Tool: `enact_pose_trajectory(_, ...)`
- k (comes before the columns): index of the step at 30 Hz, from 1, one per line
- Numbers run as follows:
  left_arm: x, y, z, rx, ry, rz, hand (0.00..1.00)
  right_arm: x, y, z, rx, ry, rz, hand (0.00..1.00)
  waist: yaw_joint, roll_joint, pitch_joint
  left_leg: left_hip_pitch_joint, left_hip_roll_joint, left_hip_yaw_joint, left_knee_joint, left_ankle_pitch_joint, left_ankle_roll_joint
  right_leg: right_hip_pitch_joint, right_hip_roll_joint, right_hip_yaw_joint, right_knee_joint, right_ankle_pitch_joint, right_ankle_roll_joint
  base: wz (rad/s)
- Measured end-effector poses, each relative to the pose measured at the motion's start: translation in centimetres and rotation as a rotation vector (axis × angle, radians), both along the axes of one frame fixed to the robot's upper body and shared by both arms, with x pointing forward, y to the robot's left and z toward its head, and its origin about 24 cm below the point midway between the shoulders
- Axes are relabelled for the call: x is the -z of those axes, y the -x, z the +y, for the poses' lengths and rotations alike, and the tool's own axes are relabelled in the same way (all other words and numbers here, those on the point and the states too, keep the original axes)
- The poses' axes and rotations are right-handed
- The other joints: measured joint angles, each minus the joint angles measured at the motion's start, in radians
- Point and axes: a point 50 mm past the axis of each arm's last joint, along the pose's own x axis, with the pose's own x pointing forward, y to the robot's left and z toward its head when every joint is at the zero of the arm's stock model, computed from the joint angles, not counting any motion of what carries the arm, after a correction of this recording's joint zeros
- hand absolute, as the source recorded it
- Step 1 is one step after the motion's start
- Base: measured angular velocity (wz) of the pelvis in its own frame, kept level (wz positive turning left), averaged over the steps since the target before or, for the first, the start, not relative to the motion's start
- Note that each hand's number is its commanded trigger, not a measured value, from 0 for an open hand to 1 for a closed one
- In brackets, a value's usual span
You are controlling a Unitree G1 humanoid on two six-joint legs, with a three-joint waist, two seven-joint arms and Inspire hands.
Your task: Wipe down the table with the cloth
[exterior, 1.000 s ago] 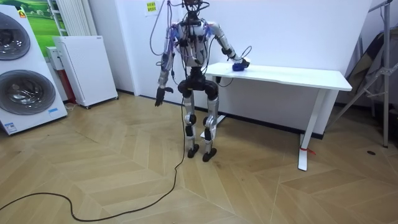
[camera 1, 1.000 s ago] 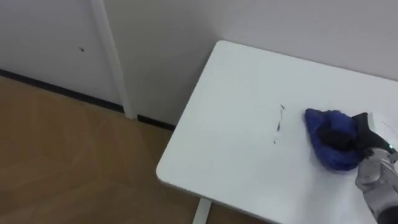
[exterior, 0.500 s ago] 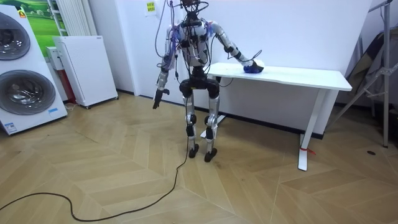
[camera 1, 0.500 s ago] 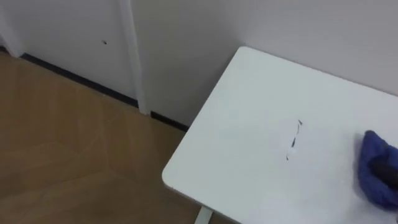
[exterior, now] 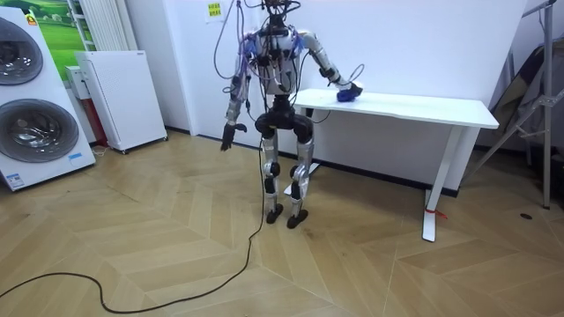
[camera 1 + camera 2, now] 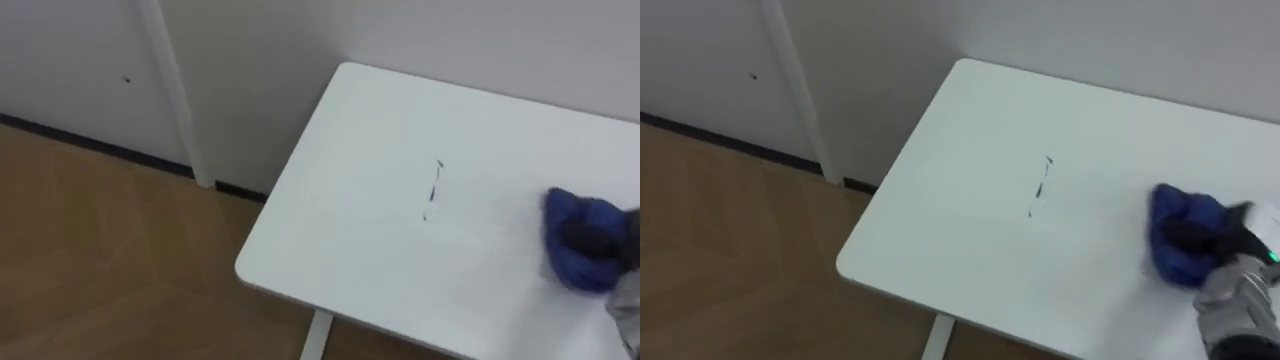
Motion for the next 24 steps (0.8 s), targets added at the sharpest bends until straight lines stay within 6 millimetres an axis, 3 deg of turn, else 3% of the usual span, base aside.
enact_pose_trajectory(2, 0.1, 0.8, -0.3, 0.010, 0.022, 0.032, 0.00, -0.7, -0.8, 0.1, -0.007, 0.002, -0.028, 1.00, 0.034, 0.009, 0.0036, -0.017, 0.000, -0.010, 0.012, 0.003, -0.007, -0.019, 0.000, -0.004, 0.014, -0.018, -0.005, 0.22)
enact_pose_trajectory(4, 0.0, 2.3, -0.3, -0.005, 0.020, 0.075, 0.00, -0.9, -0.7, -0.1, -0.002, 0.002, -0.041, 1.00, 0.026, 0.011, 0.0018, -0.022, -0.003, -0.030, 0.018, 0.004, -0.010, -0.018, 0.001, -0.005, 0.014, -0.023, -0.009, 0.36)
enact_pose_trajectory(6, -0.2, 3.6, -0.2, -0.020, 0.014, 0.114, 0.00, -0.4, 0.6, -1.0, 0.015, 0.011, -0.045, 1.00, 0.019, 0.008, -0.0001, -0.021, -0.004, -0.025, 0.017, 0.004, -0.010, -0.008, 0.002, -0.004, 0.010, -0.029, -0.011, 0.38)
enact_pose_trajectory(9, -0.5, 4.6, -0.2, -0.023, 0.010, 0.123, 0.00, 1.4, 3.9, -2.2, 0.080, -0.024, -0.063, 1.00, -0.021, 0.003, -0.0048, -0.006, -0.006, 0.002, 0.018, 0.003, -0.009, 0.027, 0.001, 0.001, -0.002, -0.042, -0.006, 0.57)
enact_pose_trajectory(11, -0.6, 3.1, 0.1, 0.019, -0.009, 0.082, 0.00, 2.6, 7.0, -3.5, 0.160, -0.031, -0.063, 1.00, -0.053, 0.003, -0.0092, 0.018, -0.010, 0.009, 0.012, -0.002, -0.004, 0.064, -0.004, 0.002, -0.005, -0.059, 0.001, 0.76)
enact_pose_trajectory(13, -0.8, 2.0, 0.5, 0.050, -0.038, 0.055, 0.00, 3.6, 9.4, -4.2, 0.221, -0.037, -0.038, 1.00, -0.062, -0.014, -0.0259, 0.035, -0.012, 0.024, 0.011, -0.010, -0.001, 0.075, -0.012, 0.001, 0.018, -0.077, 0.005, 0.21)
enact_pose_trajectory(15, -0.8, 1.2, 0.6, 0.056, -0.044, 0.023, 0.00, 4.0, 10.6, -4.6, 0.247, -0.033, -0.011, 1.00, -0.061, -0.009, -0.0265, 0.052, -0.002, 0.047, 0.044, -0.037, 0.002, 0.075, -0.019, -0.001, 0.075, -0.093, 0.015, -0.29)
enact_pose_trajectory(16, -0.8, 0.5, 0.6, 0.060, -0.050, -0.002, 0.00, 4.2, 10.7, -4.5, 0.251, -0.031, 0.003, 1.00, -0.059, 0.002, -0.0264, 0.056, 0.014, 0.069, 0.074, -0.062, 0.003, 0.060, -0.023, -0.009, 0.138, -0.101, 0.025, -0.67)
enact_pose_trajectory(17, -0.7, -0.4, 0.5, 0.054, -0.049, -0.029, 0.00, 4.2, 10.1, -4.1, 0.245, -0.027, 0.009, 1.00, -0.048, 0.014, -0.0262, 0.060, 0.035, 0.105, 0.096, -0.084, 0.003, 0.035, -0.031, -0.019, 0.200, -0.109, 0.051, -0.83)
enact_pose_trajectory(18, -0.7, -0.7, 0.5, 0.047, -0.046, -0.046, 0.00, 4.1, 9.6, -3.7, 0.232, -0.024, 0.012, 1.00, -0.032, 0.020, -0.0277, 0.058, 0.044, 0.131, 0.101, -0.090, 0.004, 0.022, -0.048, -0.030, 0.242, -0.117, 0.067, -1.10)
enact_pose_trajectory(20, -0.3, -2.5, 0.0, 0.046, -0.038, -0.093, 0.00, 3.7, 6.5, -1.8, 0.197, -0.022, 0.002, 1.00, 0.000, 0.034, -0.0242, 0.057, 0.067, 0.215, 0.130, -0.108, -0.001, -0.044, -0.186, -0.057, 0.411, -0.137, 0.080, -1.14)
enact_pose_trajectory(21, -0.3, -3.3, 0.0, 0.049, -0.041, -0.114, 0.00, 3.6, 5.7, -1.2, 0.182, -0.011, 0.004, 1.00, 0.017, 0.034, -0.0233, 0.057, 0.073, 0.239, 0.130, -0.108, -0.004, -0.057, -0.224, -0.054, 0.435, -0.139, 0.082, -1.18)
enact_pose_trajectory(22, -0.3, -4.6, -0.1, 0.051, -0.046, -0.156, 0.00, 3.2, 3.8, 0.4, 0.123, 0.011, 0.008, 1.00, 0.057, 0.033, -0.0228, 0.048, 0.097, 0.286, 0.133, -0.108, -0.017, -0.076, -0.282, -0.047, 0.448, -0.137, 0.088, -1.42)
enact_pose_trajectory(23, -0.4, -5.8, 0.0, 0.053, -0.049, -0.189, 0.00, 2.5, 1.5, 2.5, 0.039, 0.011, -0.001, 1.00, 0.098, 0.033, -0.0223, 0.027, 0.126, 0.303, 0.142, -0.106, -0.036, -0.090, -0.309, -0.025, 0.414, -0.128, 0.102, -1.41)
enact_pose_trajectory(24, -0.4, -6.3, 0.1, 0.055, -0.051, -0.200, 0.00, 2.1, 0.3, 3.7, -0.014, 0.016, -0.006, 1.00, 0.114, 0.035, -0.0195, 0.012, 0.143, 0.294, 0.154, -0.108, -0.047, -0.093, -0.318, -0.022, 0.379, -0.118, 0.112, -1.26)
